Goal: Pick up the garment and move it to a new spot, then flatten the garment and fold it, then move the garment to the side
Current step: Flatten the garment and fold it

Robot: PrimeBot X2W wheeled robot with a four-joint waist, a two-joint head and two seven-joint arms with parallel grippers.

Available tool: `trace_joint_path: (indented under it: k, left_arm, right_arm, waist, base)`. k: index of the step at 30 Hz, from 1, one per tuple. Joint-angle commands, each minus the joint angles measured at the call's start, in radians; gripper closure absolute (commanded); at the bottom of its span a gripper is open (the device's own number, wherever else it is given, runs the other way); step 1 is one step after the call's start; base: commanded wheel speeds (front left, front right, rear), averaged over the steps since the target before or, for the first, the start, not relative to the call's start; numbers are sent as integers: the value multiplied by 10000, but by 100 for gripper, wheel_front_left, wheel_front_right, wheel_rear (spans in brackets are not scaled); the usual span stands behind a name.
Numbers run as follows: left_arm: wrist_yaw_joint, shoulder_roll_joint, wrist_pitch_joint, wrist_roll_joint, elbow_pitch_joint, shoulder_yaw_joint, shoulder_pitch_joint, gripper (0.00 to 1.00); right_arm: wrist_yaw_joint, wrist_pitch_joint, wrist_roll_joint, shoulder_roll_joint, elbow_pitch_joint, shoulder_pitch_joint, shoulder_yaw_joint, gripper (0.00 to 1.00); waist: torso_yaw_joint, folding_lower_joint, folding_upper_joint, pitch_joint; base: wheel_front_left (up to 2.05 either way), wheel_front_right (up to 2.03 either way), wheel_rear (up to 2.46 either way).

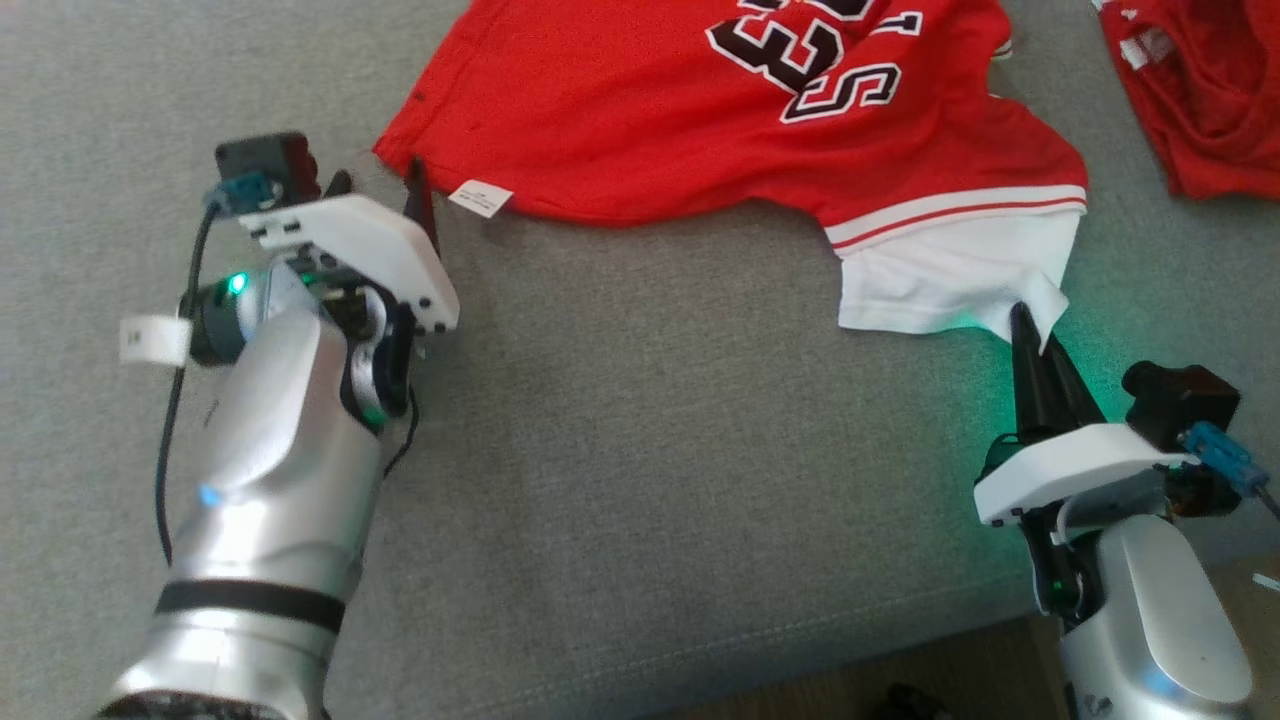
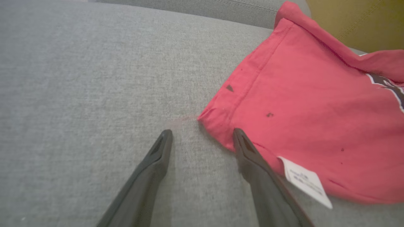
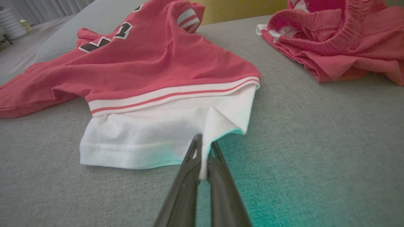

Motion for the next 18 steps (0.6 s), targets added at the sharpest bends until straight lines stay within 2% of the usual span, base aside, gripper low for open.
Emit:
trace_joint_path:
  k: [1,9,10,11,12,13,14,15,18]
  left_arm:
    - [37,238,54,4,-128,271,-521,0]
    - [36,330,322,-15,677,180,-1075,0]
    - [28,342,341,-2,750,149,-1114,16]
    - [28,342,341,-2,750,149,-1114,16]
    - [-8,342,375,16,815,94,-1152,51]
    - [-49,340,395,23,862,47,-1177,69]
    - [-84,335,393,17,894,11,-1193,91]
    - [-135,330,350,3,905,-19,-1202,100]
    - [-231,321,119,-27,948,-70,-1188,100]
  right_arm:
    - [-9,-56,15,-41,-384,-103,258,100]
    - [-9,-65,11,-41,-516,-72,394,100]
    - [-9,-60,13,-41,-533,-62,407,100]
    - [-9,-60,13,-41,-533,-62,407,100]
    - [-9,-56,13,-41,-549,-51,416,100]
    - [-9,-52,10,-41,-563,-38,420,100]
    - [-9,-58,2,-41,-577,-25,418,100]
    - [-9,-69,-3,-41,-587,-16,412,100]
    - [-9,-94,-10,-41,-601,-7,431,100]
  waist:
    - [-112,-2,0,108]
    - [-319,-2,0,120]
    - [-335,-2,0,113]
    - [-335,-2,0,113]
    - [-347,-2,0,101]
    - [-352,-2,0,86]
    - [-355,-2,0,66]
    - [-356,-2,0,40]
    - [-347,-2,0,-73]
  base:
    - [0,0,0]
    - [0,0,0]
    - [0,0,0]
    - [0,0,0]
    - [0,0,0]
    - [0,0,0]
    - [0,0,0]
    - [0,0,0]
    - [0,0,0]
